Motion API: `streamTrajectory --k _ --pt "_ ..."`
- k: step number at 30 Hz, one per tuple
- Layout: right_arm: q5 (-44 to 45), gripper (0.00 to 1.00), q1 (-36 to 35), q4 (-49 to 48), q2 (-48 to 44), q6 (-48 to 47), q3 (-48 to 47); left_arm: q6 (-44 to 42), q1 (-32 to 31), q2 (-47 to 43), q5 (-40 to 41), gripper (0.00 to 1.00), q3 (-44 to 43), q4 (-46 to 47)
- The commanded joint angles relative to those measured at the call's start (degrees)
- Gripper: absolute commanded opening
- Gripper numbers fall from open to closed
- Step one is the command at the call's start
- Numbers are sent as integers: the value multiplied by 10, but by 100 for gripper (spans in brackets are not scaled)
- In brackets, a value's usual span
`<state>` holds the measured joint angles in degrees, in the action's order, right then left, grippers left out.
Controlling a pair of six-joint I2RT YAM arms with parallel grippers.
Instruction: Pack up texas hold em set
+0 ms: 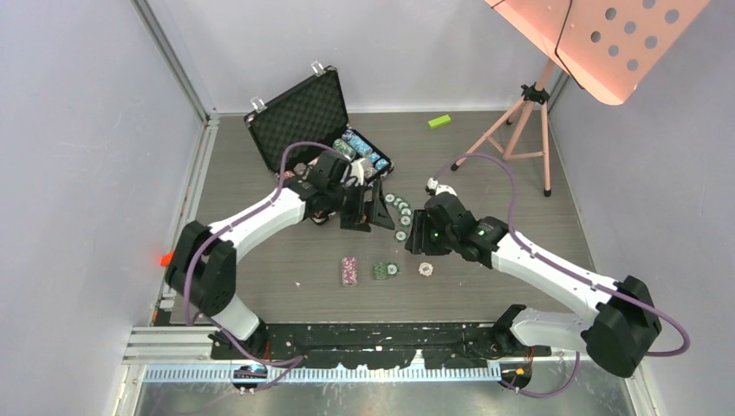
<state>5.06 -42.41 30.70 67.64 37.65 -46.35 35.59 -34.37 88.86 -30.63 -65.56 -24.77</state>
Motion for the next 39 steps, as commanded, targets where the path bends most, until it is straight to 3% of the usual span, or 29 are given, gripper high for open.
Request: streamTrajectory --k 1,7,14,27,32,35,37,39 --pt "-41 18 -2 -56 -50 -45 -4 74 1 39 -133 88 -32 71" --pt "-80 17 -2 -65 -78 -91 -20 120 -7 86 -202 81 -40 106" --pt "-83 16 -2 -60 -67 -98 -32 164 -10 101 -222 75 -43 156" --pt "-87 16 -2 -67 -77 -100 -39 155 -27 124 -227 55 -56 125" --pt "-88 16 -2 -64 -68 -102 -47 134 -42 135 -228 53 -73 92" --pt "-84 15 -2 -63 -64 -102 -48 131 -46 137 -228 41 -75 88" --pt "-81 15 -2 -63 -65 -102 -49 129 -46 137 -227 16 -75 87" --pt "-76 18 -2 -62 -64 -102 -49 123 -46 139 -223 1 -78 79"
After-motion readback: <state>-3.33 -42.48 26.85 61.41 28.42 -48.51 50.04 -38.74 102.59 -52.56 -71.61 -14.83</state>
